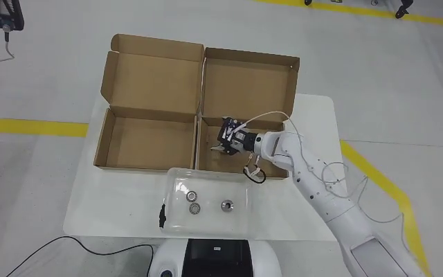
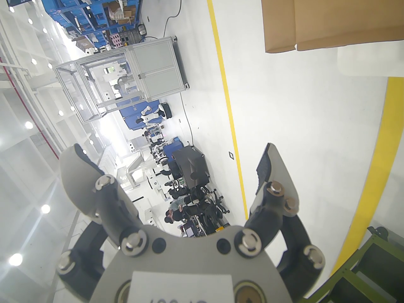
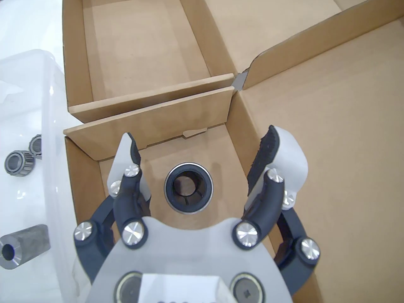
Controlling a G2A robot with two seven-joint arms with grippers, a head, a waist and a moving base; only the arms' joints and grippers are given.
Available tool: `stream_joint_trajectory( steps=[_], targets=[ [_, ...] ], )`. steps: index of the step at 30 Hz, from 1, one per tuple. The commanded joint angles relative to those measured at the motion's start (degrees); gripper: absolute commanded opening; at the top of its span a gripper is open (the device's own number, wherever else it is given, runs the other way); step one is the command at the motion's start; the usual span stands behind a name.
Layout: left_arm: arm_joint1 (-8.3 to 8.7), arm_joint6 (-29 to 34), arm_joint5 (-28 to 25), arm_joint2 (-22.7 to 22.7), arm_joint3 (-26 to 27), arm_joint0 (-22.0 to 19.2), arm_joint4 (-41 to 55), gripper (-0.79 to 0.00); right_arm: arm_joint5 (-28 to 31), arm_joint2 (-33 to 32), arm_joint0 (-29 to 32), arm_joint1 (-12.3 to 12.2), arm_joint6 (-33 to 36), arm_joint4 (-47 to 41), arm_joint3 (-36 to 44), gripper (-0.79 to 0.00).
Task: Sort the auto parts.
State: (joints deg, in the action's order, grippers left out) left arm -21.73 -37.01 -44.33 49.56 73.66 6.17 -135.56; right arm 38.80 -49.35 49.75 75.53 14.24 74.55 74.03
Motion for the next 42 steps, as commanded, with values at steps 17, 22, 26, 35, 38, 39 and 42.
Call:
stream_joint_trajectory(
  steps=[17,22,26,35,38,39,42],
  targets=[
    [0.00,0.00,0.00,0.00,0.00,0.00,0.00,0.000,9.47,-8.64,16.35,-4.73,14.93,-3.45,31.02,-0.086],
    [0.00,0.00,0.00,0.00,0.00,0.00,0.00,0.000,12.21,-8.59,19.61,-5.64,18.63,-3.59,35.32,-0.185],
    [0.00,0.00,0.00,0.00,0.00,0.00,0.00,0.000,13.85,-8.48,22.22,-6.38,22.02,-3.99,37.28,-0.206],
    [0.00,0.00,0.00,0.00,0.00,0.00,0.00,0.000,14.08,-7.01,27.07,-7.63,26.02,-1.90,37.74,-0.160],
    [0.00,0.00,0.00,0.00,0.00,0.00,0.00,0.000,12.55,-6.00,27.64,-7.81,28.61,-1.03,37.05,-0.139],
    [0.00,0.00,0.00,0.00,0.00,0.00,0.00,0.000,12.05,-5.63,27.69,-7.83,29.04,-1.08,37.02,-0.145],
    [0.00,0.00,0.00,0.00,0.00,0.00,0.00,0.000,10.57,-4.73,27.59,-7.89,30.53,-0.78,36.12,-0.160]
  ],
)
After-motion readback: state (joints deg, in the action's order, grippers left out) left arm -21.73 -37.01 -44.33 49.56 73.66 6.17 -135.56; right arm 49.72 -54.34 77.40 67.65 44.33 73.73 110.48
